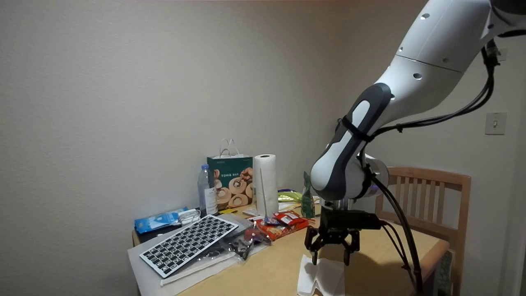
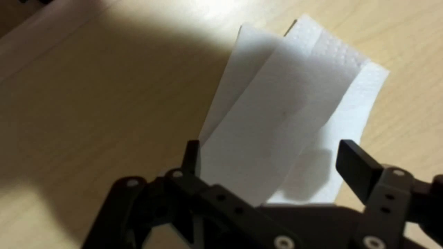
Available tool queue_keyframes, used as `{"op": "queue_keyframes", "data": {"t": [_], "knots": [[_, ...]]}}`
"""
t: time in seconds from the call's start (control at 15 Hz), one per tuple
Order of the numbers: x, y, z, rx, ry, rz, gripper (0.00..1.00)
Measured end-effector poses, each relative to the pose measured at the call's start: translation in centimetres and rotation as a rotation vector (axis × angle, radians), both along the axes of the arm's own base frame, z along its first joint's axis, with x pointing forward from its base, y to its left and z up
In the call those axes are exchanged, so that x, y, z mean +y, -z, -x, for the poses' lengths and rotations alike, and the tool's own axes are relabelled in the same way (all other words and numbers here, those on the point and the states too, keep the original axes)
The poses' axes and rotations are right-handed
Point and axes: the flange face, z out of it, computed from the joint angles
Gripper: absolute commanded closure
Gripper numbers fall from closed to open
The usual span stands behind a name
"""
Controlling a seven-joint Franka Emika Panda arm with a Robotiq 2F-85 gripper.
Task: Use the white towel to wipe the table
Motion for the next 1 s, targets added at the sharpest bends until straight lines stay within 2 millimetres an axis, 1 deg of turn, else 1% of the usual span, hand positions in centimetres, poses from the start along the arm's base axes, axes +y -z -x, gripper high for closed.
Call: {"op": "queue_keyframes", "data": {"t": [0.07, 0.13, 0.33, 0.6, 0.73, 0.87, 1.0], "knots": [[0.3, 0.5, 0.1, 0.013, -0.005, 0.016, 0.09], [0.8, 0.9, 0.1, 0.024, -0.011, 0.031, 0.26], [2.7, 2.0, -0.3, 0.044, -0.03, 0.065, 0.47], [4.5, 2.8, -1.3, 0.044, -0.056, 0.085, 0.74], [4.8, 3.1, -1.8, 0.049, -0.062, 0.083, 0.85], [4.6, 3.1, -2.2, 0.06, -0.057, 0.071, 0.98], [3.8, 3.0, -2.8, 0.062, -0.061, 0.056, 1.0]]}}
